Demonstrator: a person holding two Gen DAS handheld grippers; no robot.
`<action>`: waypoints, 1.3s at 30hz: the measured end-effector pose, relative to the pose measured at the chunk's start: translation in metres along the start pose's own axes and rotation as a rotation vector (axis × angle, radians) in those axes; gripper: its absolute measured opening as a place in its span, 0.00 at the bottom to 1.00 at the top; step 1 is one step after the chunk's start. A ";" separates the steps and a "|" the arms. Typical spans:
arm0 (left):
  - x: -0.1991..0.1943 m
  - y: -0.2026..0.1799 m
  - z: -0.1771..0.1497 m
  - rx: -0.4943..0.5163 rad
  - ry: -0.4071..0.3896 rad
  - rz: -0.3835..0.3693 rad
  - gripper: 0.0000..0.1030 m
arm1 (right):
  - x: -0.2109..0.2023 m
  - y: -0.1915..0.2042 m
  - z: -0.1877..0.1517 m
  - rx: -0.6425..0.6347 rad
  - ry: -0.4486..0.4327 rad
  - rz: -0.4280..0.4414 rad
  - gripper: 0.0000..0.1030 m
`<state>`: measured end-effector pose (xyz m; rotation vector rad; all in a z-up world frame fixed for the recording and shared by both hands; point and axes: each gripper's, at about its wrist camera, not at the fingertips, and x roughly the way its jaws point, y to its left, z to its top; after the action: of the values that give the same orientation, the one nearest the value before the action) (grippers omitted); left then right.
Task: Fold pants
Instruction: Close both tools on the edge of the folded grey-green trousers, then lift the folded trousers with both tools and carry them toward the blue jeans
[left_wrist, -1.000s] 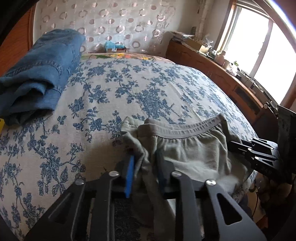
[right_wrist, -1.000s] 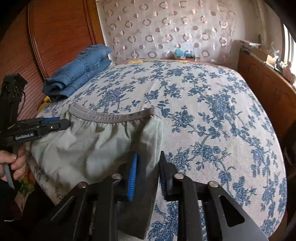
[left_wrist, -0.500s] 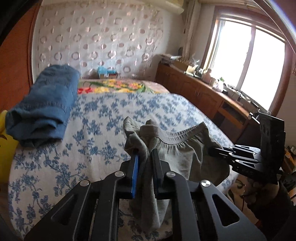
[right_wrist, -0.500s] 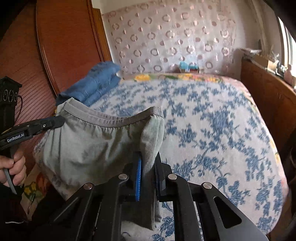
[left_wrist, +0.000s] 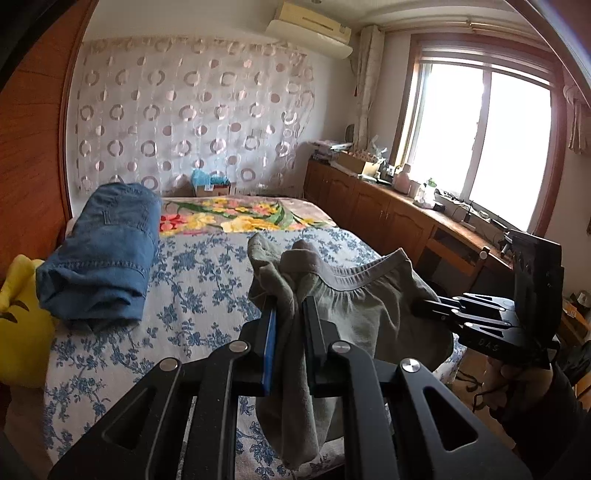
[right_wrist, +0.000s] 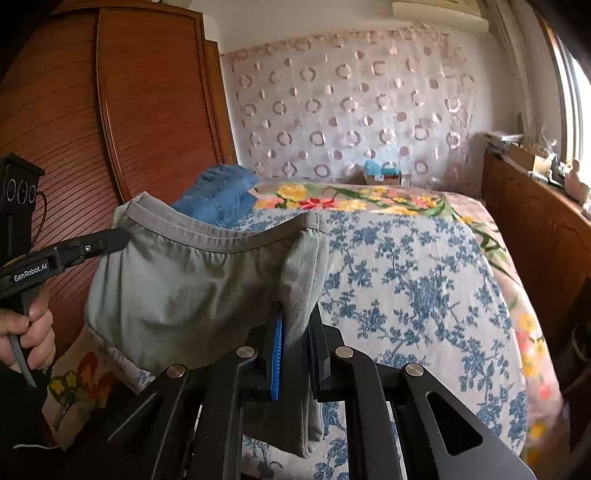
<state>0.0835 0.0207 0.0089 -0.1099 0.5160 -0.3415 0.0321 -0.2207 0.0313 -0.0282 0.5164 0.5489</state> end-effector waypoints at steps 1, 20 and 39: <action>-0.002 0.000 0.001 0.002 -0.006 0.002 0.14 | -0.002 0.001 0.001 -0.003 -0.003 0.000 0.11; -0.013 0.001 0.010 0.019 -0.044 0.023 0.14 | 0.003 0.000 0.019 -0.053 -0.055 0.009 0.11; 0.016 0.023 0.035 0.003 -0.023 0.050 0.14 | 0.047 -0.013 0.049 -0.073 -0.045 0.043 0.11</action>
<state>0.1205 0.0375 0.0270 -0.0977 0.4942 -0.2923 0.0959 -0.2012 0.0506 -0.0743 0.4537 0.6087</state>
